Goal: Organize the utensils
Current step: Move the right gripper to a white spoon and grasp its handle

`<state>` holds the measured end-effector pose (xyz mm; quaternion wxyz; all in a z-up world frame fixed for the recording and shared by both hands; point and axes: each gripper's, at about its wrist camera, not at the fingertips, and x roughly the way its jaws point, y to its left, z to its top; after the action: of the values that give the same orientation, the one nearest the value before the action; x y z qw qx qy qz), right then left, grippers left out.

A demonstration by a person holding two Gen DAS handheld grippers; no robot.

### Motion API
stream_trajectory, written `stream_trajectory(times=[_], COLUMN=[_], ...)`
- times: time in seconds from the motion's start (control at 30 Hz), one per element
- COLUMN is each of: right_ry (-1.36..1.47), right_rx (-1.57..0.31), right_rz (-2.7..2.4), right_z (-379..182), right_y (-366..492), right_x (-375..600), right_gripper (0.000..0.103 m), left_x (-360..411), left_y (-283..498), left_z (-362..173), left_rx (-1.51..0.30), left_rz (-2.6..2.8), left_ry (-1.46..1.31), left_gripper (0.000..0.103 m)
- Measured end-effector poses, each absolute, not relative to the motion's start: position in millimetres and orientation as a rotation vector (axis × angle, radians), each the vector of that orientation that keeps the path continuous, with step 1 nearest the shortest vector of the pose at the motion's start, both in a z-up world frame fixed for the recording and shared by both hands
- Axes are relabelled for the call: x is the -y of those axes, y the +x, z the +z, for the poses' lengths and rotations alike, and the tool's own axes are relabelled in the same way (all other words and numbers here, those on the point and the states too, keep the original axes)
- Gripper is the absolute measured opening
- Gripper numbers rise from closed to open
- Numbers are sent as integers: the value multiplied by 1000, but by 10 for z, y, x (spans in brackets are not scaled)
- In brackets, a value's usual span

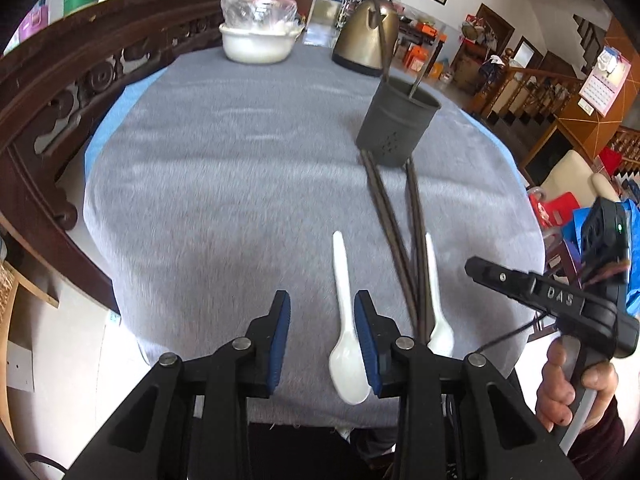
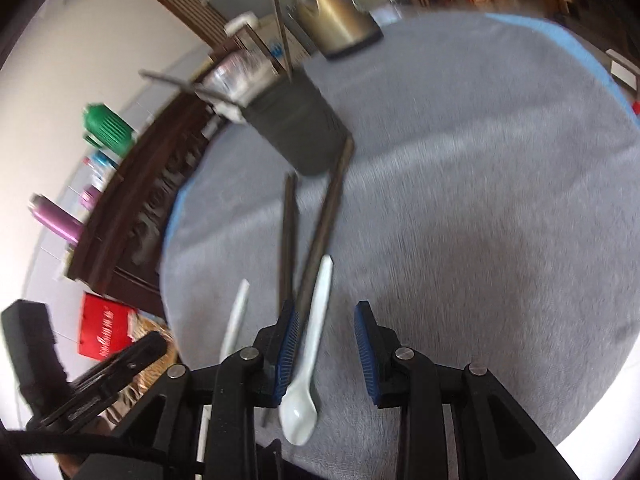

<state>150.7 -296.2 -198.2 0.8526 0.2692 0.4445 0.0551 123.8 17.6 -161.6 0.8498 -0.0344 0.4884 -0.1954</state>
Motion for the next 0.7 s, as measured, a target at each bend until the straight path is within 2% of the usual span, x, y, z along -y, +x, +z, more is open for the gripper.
stream_trajectory(times=[0.2,0.6,0.7], right_ry=[518,263,219], right_rx=[-1020,-1050,-1051], right_rz=[70,-10,-21], right_z=[-2107,-2040,-2046], right_y=[1675,1853,1876], right_x=[2809,2449,2449], right_gripper=[24,22,12], left_x=[-255,-222,-225], left_y=[1291,1289,1320], left_z=[-1707,-1792,-1765], left_rx=[-1066,-1113,-1110], left_rz=[-411,-429,-430], left_ry=[-99,-107,-101], left_gripper=[24,24,24])
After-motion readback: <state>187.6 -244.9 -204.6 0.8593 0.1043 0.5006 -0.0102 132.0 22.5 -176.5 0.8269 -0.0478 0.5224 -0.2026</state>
